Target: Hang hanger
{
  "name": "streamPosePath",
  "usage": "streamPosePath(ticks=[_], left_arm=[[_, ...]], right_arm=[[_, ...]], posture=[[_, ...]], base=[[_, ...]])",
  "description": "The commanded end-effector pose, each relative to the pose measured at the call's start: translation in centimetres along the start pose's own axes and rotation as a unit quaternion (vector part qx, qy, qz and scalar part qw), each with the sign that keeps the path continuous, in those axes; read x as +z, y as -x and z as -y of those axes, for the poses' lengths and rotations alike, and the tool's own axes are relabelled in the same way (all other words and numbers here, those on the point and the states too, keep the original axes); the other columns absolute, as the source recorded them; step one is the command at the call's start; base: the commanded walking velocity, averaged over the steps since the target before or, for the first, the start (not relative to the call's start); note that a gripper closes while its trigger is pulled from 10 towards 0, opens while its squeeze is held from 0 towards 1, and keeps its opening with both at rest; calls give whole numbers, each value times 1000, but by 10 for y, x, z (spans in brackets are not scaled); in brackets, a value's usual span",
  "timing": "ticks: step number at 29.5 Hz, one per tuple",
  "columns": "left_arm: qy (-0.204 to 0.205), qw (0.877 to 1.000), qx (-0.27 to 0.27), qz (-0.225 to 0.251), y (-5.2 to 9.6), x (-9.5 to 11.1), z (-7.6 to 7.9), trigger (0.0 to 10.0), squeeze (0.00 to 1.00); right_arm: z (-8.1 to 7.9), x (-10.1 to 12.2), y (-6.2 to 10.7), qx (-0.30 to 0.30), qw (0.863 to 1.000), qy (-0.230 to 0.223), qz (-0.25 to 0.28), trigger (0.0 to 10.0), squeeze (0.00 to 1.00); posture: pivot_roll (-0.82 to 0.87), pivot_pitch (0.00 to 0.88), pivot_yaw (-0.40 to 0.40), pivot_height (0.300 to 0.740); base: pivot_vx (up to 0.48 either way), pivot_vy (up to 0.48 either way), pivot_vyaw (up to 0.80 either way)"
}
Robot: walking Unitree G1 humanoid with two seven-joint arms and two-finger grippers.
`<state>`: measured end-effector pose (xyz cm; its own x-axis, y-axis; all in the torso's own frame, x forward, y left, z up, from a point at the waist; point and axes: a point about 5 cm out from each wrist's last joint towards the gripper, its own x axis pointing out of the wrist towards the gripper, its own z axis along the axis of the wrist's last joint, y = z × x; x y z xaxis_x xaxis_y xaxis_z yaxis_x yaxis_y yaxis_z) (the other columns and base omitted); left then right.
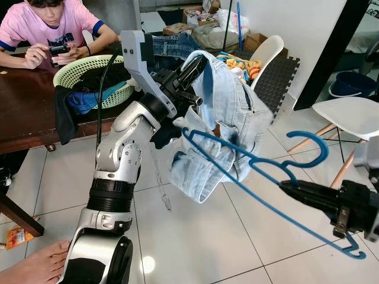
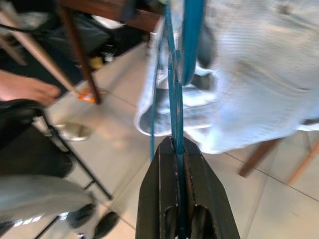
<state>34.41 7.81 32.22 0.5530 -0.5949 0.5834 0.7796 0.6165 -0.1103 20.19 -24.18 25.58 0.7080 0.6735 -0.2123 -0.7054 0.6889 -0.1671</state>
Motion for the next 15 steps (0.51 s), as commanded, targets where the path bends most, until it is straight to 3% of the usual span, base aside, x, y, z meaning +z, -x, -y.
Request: streamPosePath(ticks=[1, 2, 15], left_arm=[[2, 1000, -17, 24, -5, 11, 7, 10000, 0], [5, 1000, -17, 22, -5, 9, 8, 10000, 0], [12, 1000, -21, 14, -4, 5, 13, 10000, 0]], right_arm=[[3, -2, -1, -17, 1000, 3, -11, 10000, 0], [12, -1, -3, -56, 998, 4, -3, 10000, 0], [40, 8, 0, -171, 985, 3, 32, 10000, 0]], posture=[[-50, 123, 44, 740], [-50, 123, 47, 740], [-51, 126, 49, 740]], base=[[0, 0, 0], [0, 0, 0], [0, 0, 0]])
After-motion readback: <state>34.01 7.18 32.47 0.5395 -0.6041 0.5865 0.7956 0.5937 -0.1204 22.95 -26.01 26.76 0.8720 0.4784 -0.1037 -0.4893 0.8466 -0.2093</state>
